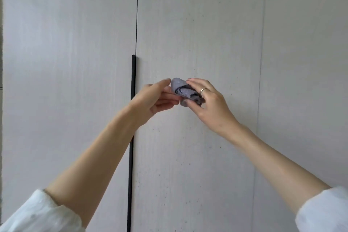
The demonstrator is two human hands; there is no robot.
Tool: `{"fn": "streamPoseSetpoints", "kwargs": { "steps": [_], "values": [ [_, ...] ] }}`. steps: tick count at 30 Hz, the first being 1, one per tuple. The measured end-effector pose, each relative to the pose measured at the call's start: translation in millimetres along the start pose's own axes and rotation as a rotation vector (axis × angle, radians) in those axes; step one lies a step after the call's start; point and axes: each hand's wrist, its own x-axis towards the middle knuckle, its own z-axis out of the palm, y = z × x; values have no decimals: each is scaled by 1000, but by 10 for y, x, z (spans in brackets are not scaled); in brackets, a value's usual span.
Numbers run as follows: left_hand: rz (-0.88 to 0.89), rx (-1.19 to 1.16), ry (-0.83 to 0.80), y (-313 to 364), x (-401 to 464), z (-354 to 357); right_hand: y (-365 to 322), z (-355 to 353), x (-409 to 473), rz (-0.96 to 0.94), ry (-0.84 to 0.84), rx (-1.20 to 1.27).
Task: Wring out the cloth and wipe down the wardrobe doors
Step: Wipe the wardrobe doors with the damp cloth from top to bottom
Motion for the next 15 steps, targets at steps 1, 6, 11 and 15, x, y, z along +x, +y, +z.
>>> {"fn": "streamPoseSetpoints", "kwargs": {
  "steps": [1, 6, 11, 15],
  "values": [
    [37, -3, -23, 81, 85, 74, 73, -87, 133, -20, 54, -10],
    [377, 520, 141, 458, 594, 257, 375, -394, 836, -102, 229, -189],
    [710, 1132, 531, 774, 1065, -91, 517, -612, 1467, -306, 412, -469],
    [610, 1380, 625, 1104, 1411, -569, 610, -676, 2153, -633, 345, -895]
  ]
}}
